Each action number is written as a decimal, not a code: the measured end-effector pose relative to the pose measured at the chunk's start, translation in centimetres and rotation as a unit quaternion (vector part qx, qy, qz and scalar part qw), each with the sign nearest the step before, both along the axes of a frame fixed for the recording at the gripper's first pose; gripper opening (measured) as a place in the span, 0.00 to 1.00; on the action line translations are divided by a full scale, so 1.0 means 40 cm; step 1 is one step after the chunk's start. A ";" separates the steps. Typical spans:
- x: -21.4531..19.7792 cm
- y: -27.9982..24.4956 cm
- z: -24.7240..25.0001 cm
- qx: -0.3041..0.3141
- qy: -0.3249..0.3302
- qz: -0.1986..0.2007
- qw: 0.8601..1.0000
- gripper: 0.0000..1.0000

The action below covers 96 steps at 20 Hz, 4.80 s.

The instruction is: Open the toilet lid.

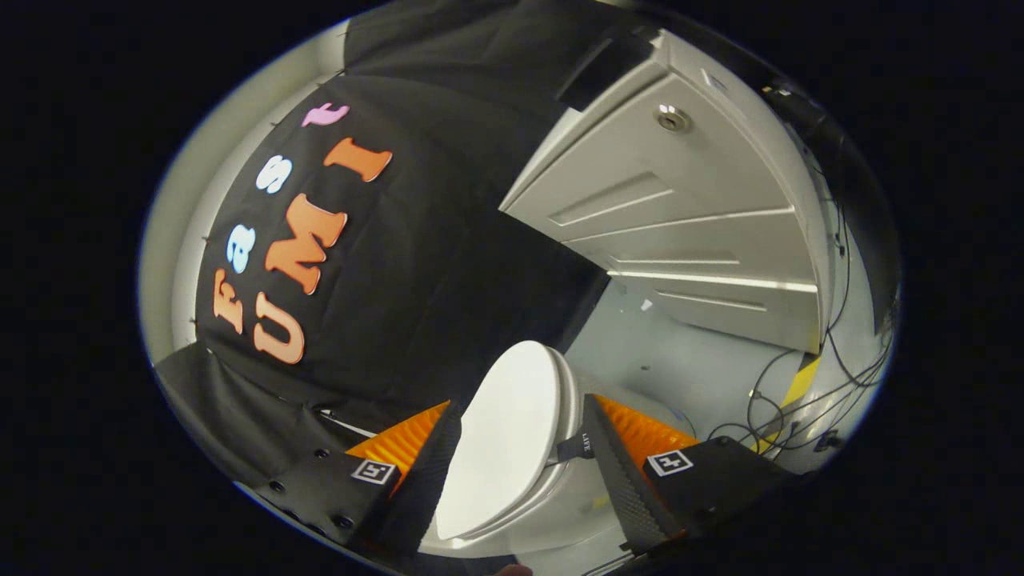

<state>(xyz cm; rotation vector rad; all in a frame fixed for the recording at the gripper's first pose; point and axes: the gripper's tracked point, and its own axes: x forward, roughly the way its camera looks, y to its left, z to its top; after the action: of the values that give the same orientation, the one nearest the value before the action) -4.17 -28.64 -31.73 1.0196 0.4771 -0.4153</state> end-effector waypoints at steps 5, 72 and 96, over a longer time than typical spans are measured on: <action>0.022 -0.003 -0.125 0.077 0.048 -0.012 0.996 0.98; 0.197 0.130 0.152 -0.172 0.046 -0.036 0.983 0.08; 0.310 0.485 0.286 -0.293 0.090 0.081 0.948 0.08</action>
<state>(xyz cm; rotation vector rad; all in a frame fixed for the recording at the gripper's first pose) 8.24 -9.22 -20.30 0.3642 0.5532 -0.4677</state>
